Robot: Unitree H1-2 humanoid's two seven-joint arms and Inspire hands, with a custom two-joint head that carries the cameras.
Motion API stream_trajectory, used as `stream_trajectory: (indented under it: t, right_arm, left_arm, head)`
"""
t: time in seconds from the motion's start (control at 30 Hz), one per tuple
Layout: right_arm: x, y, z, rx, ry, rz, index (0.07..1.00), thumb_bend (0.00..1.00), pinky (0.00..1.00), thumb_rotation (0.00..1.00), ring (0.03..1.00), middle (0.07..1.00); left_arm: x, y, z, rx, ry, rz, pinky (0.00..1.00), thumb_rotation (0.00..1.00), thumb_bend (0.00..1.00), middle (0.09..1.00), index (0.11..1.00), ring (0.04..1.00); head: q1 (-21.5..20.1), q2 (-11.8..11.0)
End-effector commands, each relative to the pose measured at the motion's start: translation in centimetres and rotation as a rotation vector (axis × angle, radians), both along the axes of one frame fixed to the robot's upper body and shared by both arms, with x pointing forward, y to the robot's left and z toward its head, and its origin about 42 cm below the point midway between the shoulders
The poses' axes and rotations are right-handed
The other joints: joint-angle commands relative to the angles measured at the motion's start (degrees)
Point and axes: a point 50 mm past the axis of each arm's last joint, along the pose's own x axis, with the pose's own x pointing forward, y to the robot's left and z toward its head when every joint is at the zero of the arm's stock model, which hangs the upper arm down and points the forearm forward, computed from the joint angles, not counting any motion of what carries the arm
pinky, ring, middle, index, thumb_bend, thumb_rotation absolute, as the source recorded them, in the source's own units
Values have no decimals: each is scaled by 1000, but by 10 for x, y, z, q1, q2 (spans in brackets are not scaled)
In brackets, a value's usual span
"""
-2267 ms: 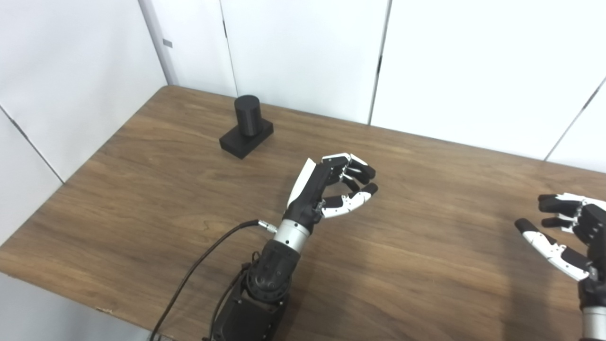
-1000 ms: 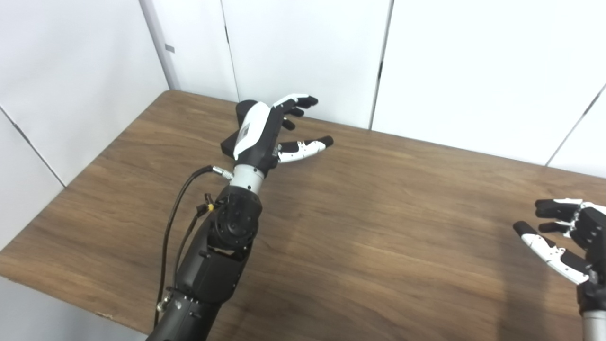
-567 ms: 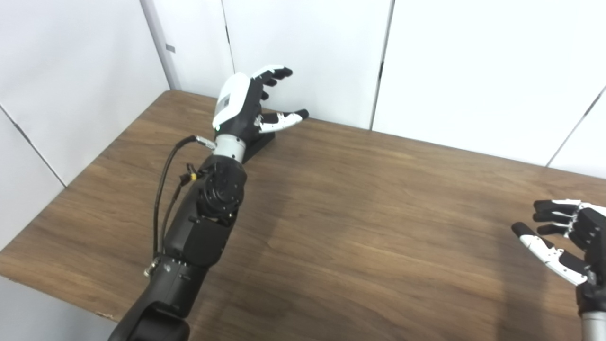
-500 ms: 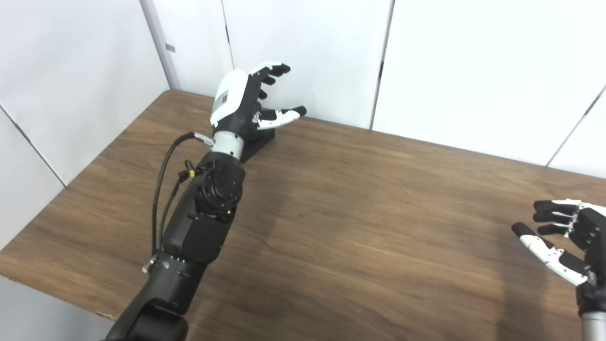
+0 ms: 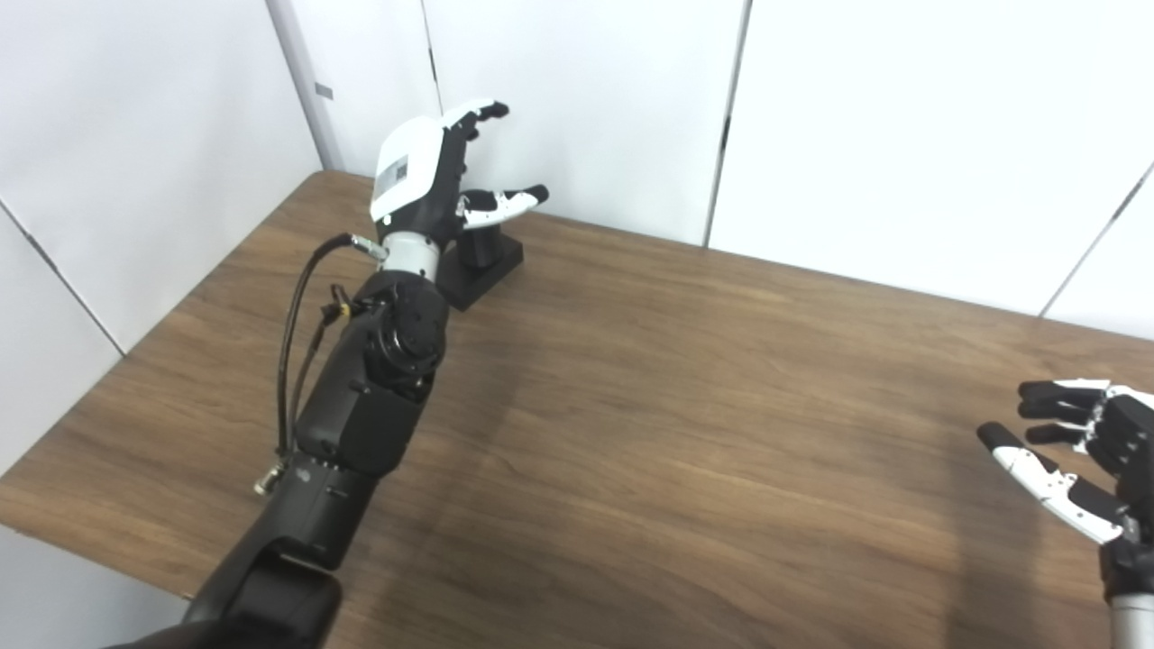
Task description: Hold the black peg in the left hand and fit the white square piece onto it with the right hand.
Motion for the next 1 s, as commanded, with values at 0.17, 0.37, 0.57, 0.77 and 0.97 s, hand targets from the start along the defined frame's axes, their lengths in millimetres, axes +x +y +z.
stream_trajectory:
  t: [0.17, 0.37, 0.57, 0.77, 0.97]
  right_arm:
    - [3, -2, 15, -25, -78, 13, 488, 492, 496, 115, 590, 597]
    - [4, -3, 15, -18, -79, 16, 488, 492, 493, 115, 591, 599]
    - [3, -3, 16, -13, -76, 15, 488, 492, 507, 115, 601, 602]
    - [3, -2, 16, -11, -70, 7, 488, 492, 497, 115, 601, 605]
    - [1, -2, 19, -24, -79, 10, 488, 492, 492, 115, 599, 603]
  left_arm:
    - [7, 8, 23, 154, -7, 89, 712, 304, 807, 880, 820, 879]
    - [10, 15, 19, 176, 23, 132, 791, 344, 817, 912, 837, 918]
    - [11, 21, 16, 176, 39, 151, 876, 347, 816, 915, 837, 929]
    - [13, 21, 10, 196, 86, 195, 922, 420, 848, 919, 844, 933]
    - [14, 20, 8, 215, 100, 218, 923, 430, 851, 927, 842, 940]
  head:
    - [1, -1]
    - [1, 0]
    - [0, 1]
    - [0, 1]
    - [-2, 4]
